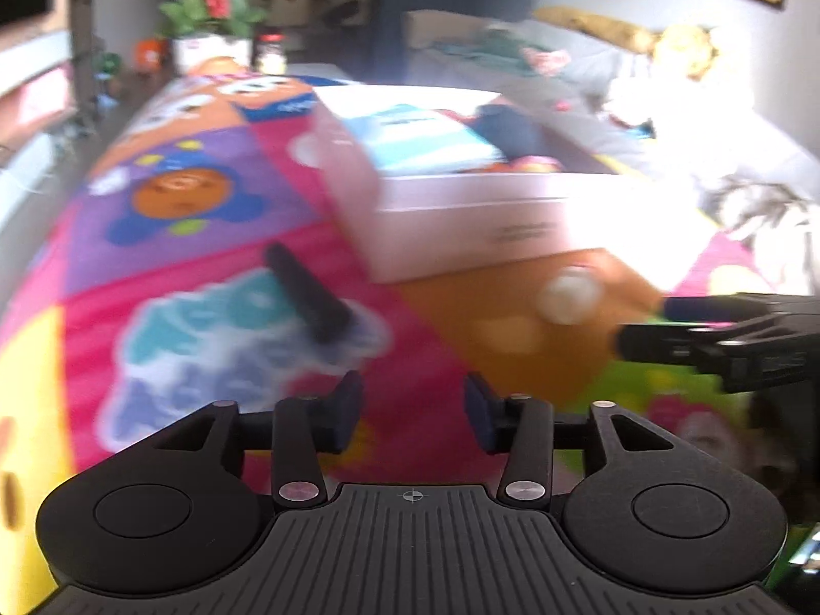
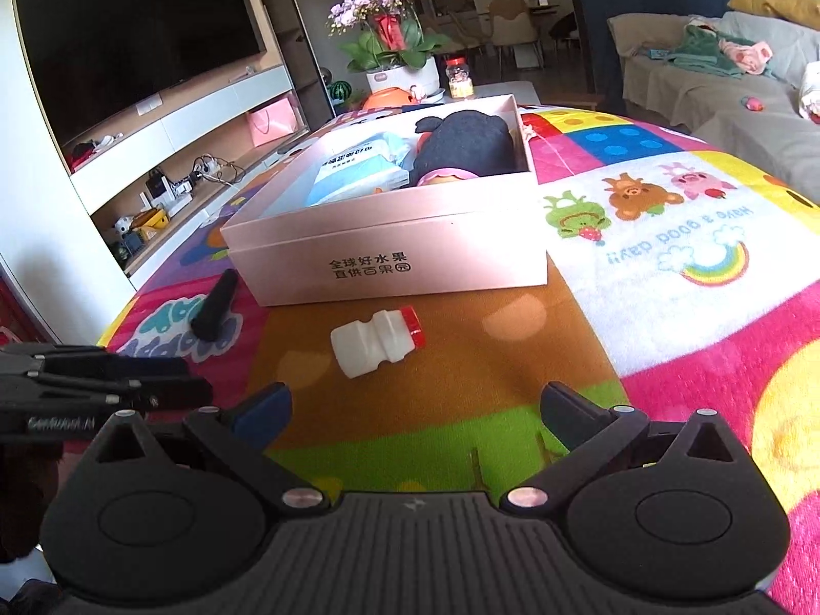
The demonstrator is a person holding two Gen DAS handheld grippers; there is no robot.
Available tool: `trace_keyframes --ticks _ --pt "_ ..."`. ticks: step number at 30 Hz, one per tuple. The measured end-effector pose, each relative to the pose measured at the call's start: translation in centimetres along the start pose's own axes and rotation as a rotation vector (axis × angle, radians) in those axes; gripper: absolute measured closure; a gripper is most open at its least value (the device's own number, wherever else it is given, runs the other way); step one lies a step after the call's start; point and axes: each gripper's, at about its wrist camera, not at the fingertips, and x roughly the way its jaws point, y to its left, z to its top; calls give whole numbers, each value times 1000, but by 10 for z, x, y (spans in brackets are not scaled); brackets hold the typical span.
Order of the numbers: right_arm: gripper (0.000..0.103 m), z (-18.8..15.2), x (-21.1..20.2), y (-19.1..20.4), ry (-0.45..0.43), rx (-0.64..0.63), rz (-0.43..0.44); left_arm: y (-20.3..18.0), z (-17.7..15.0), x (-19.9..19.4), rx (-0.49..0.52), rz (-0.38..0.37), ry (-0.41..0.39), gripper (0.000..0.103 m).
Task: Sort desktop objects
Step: 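Lift the black cylinder with the left gripper while the right moves back to the bottle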
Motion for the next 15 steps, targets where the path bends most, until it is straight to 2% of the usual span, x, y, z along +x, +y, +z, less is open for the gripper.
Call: trace_keyframes --ticks 1,2,5,7,9,15 --pt "0 -1 -2 -2 -2 9 3 -4 -1 -1 9 -32 -3 47" --pt "0 -2 -4 -4 -5 18 3 -8 -1 -3 27 -54 -14 41" --pt "0 -5 -8 -6 -14 34 10 -9 4 -14 96 -33 -93 7" --pt "0 -5 -7 -4 -15 30 3 -3 13 -15 139 1 -130 5" --pt "0 -5 -6 -1 -14 16 -12 9 26 -6 152 34 -134 5" --pt "0 -5 -4 3 -8 -4 -31 46 55 41 205 -29 -100 4"
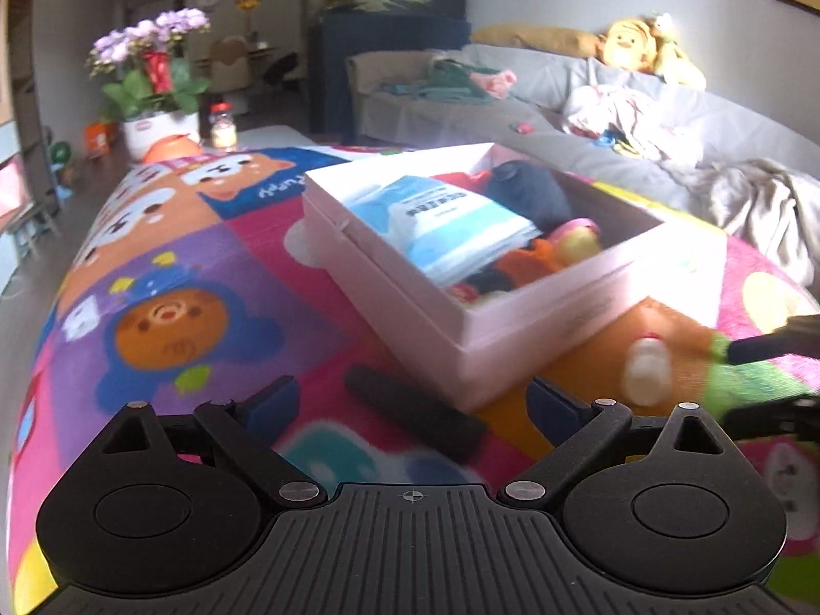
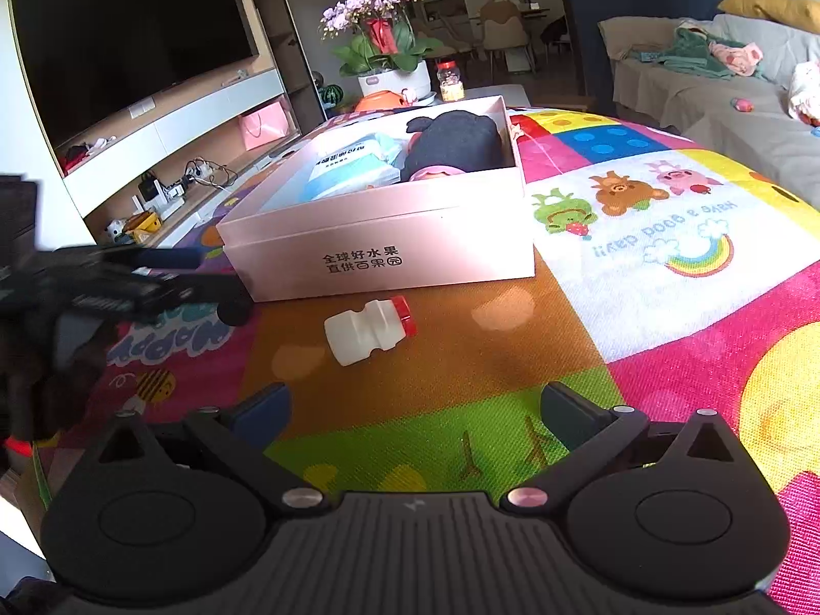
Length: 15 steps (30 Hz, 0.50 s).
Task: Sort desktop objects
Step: 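Lift the black cylinder with the left gripper while the right moves back to the bottle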
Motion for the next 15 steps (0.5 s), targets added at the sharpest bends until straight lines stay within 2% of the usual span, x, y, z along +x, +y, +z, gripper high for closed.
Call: trace_keyframes --ticks 3,6,9,12,15 --pt "0 0 1 3 5 -15 -14 15 4 19 11 -90 16 3" --pt "0 0 2 5 8 -29 -28 24 7 39 -17 -174 75 0" --pt "0 0 2 4 11 -30 -23 20 5 35 -13 -239 71 0" --pt "0 0 0 0 1 -3 -4 4 -5 23 2 -265 80 0" --pt "0 -1 -1 -3 -10 17 6 -21 -18 7 38 -251 71 0"
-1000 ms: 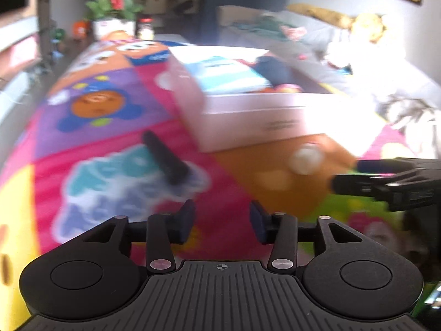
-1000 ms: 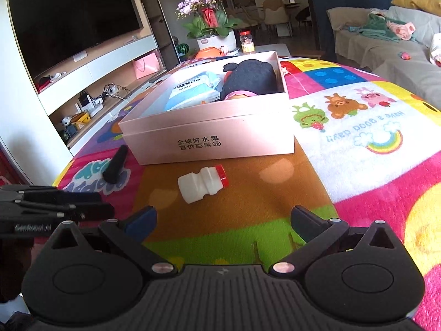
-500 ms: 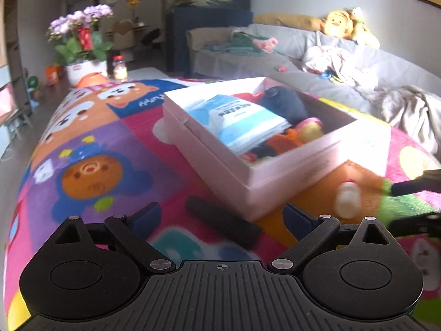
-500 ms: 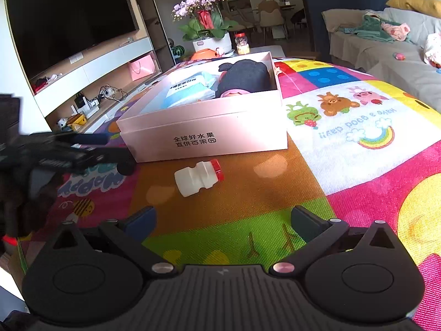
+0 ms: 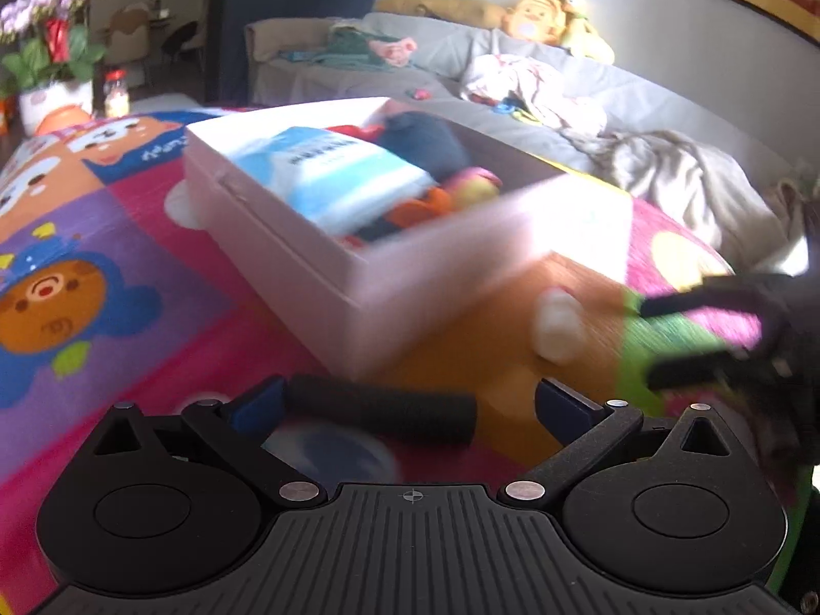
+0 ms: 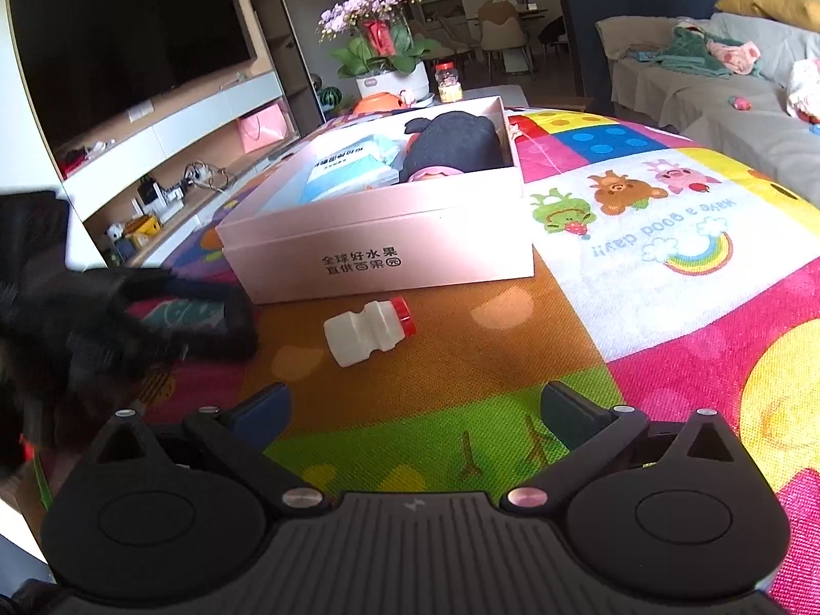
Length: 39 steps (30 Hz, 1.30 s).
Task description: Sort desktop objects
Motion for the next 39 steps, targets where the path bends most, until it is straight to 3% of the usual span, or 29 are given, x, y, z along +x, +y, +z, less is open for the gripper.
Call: trace_keyframes --ticks 3,5,10,13,15,16,21,24,26,30,33,37,39 --pt "0 -1 0 1 -4 6 -7 -25 -11 -6 25 8 -10 0" --pt "0 -1 1 3 -1 -3 -16 -36 -13 -4 20 56 1 0" --pt "0 0 1 4 16 -23 -16 -42 -4 -1 -162 158 1 0" --pt "0 1 0 5 30 -34 -14 -49 -4 -1 -187 236 -33 1" --pt "0 4 -1 4 44 -39 -6 -55 -7 -1 -168 289 -34 19" --pt "0 5 -1 3 50 -40 -2 -56 -8 -3 -162 307 -33 23" --pt "0 18 7 15 39 -150 -77 -56 -23 -24 -163 312 -28 22" --pt "1 26 19 26 54 -213 -70 -58 -35 -38 -177 327 -29 22" --pt "10 27 27 36 55 -273 -73 -56 -42 -45 -192 316 -35 22" --pt "29 29 41 48 79 -339 -64 -58 -49 -51 -182 286 -37 9" --pt "39 30 45 51 95 -359 -71 -62 -53 -52 -149 282 -31 9" --pt "45 31 47 49 92 -359 -71 -62 -51 -48 -145 288 -36 9" --pt "58 33 47 48 100 -347 -58 -61 -47 -44 -155 296 -40 12"
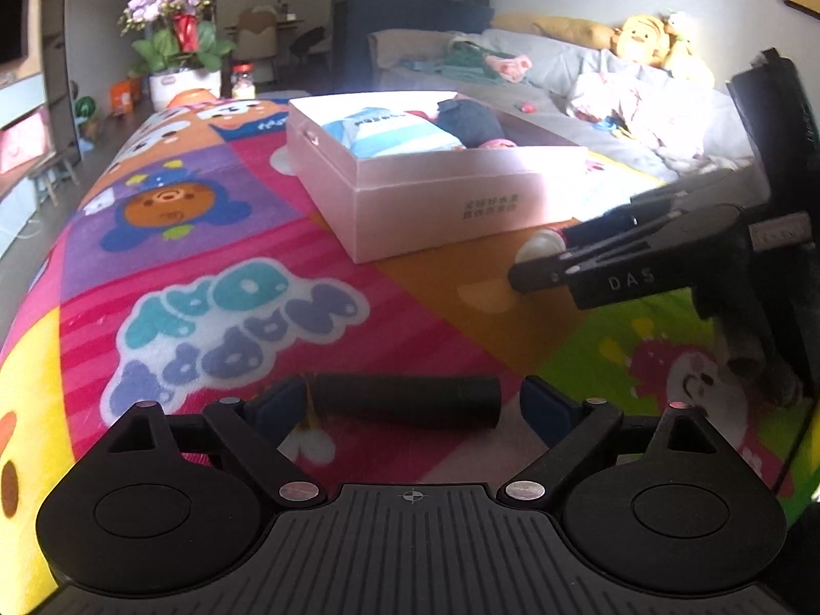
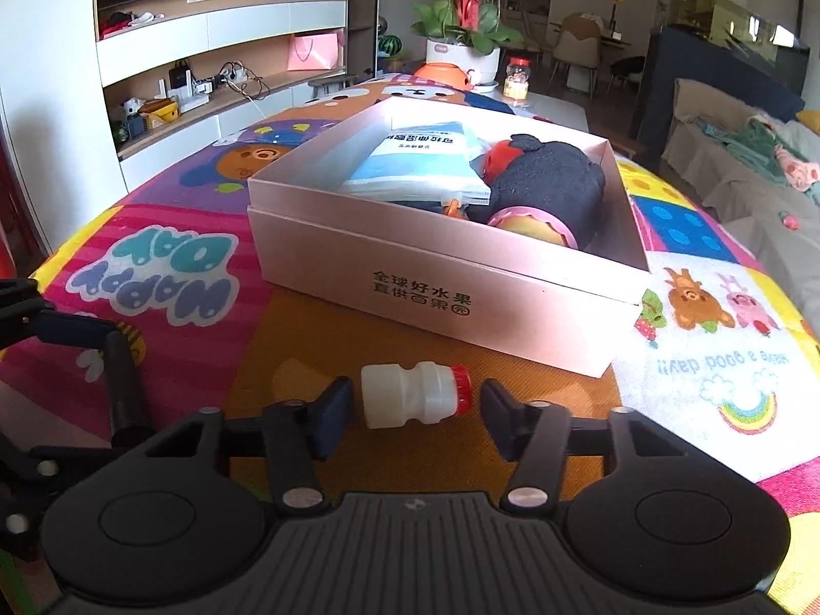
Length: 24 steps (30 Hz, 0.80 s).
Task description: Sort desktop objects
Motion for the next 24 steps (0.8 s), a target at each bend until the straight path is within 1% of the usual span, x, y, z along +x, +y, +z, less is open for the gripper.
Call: trace_keyframes --ticks 1,2,3,7,10,12,15,18,22,24 --pt "59 0 -1 0 5 3 7 0 2 2 -3 7 1 14" --pt "59 0 -3 0 6 1 5 -2 3 4 3 21 0 23" --pt "59 -1 -6 1 3 -3 -1 -4 5 4 19 33 1 23" --pt "59 -10 -28 -2 12 -6 -8 -14 0 -4 66 10 21 23" --pt "59 -20 -55 -8 22 16 14 -25 -6 -17 116 2 25 23" --pt "59 -24 -78 -12 -4 9 7 -29 -2 -29 120 -6 8 23" --pt "59 -24 -119 -18 -109 1 -36 -32 15 -47 117 0 -62 23" --pt "59 -15 -151 -28 -216 42 -72 -39 37 -62 143 8 -167 23" --pt "59 5 -166 -37 -313 61 -136 -53 67 -60 214 46 -277 23" --pt "59 22 -166 -45 -351 90 -137 -55 88 -54 232 63 -321 23"
